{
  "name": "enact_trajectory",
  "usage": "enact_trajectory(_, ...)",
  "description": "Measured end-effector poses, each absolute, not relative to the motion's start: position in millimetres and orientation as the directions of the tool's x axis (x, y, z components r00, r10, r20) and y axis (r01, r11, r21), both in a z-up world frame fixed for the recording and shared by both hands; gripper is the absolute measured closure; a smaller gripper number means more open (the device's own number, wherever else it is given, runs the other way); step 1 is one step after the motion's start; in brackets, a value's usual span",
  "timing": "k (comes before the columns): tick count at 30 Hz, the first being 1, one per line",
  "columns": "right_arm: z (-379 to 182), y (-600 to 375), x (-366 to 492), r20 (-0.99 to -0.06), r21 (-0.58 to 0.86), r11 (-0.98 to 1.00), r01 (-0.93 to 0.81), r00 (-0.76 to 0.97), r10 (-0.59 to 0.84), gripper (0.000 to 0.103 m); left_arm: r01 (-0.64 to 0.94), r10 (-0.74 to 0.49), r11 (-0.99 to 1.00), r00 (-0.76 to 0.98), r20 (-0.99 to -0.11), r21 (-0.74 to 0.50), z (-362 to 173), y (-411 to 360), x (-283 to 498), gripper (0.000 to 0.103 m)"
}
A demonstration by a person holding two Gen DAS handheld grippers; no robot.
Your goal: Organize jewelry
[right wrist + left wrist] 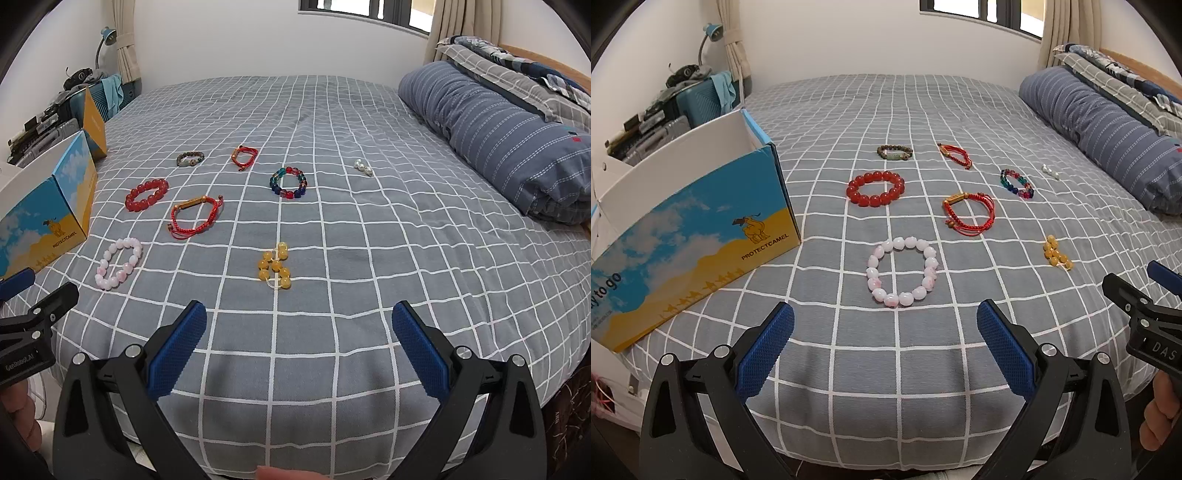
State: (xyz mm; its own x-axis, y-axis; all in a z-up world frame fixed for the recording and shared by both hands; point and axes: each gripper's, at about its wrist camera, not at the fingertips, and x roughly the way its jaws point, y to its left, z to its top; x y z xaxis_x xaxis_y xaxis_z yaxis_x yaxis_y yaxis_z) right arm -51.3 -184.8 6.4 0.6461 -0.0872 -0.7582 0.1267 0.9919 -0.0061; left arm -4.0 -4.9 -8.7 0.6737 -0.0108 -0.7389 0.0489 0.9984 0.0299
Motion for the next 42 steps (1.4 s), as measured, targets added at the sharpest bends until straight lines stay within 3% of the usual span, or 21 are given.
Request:
enact_trajectory(15,21.6,-187.4,-38.2,-0.738,-0.009,0.993,0.12,0.669,-0.088,0.006,0.066,-0.019,0.997,0.677,-0.736,0.035,6.7,-7.7,12.7,0.006)
enact_trajectory(28,52.5,-208.6,51.5,-0.723,-0.015,0.995,0.098,0.687,-0.079,0.006,0.106,-0.054,0.994,0.67,-0.741,0.024,35.9,-20.9,110.4,0.006)
enact_trajectory(36,32.7,-214.2,119.1,-0.754,-0.025,0.993,0.114,0.65,-0.093,0.007,0.13,-0.032,0.989,0.644,-0.764,0.069,10.3,-32.7,178.2,0.006)
enact_trajectory(42,5.8,-205.0,145.9,-0.786,-0.029,0.995,0.099,0.613,-0.084,0.013,0.102,-0.05,0.995,0.581,-0.812,0.012,-23.3,-19.9,214.3,0.006)
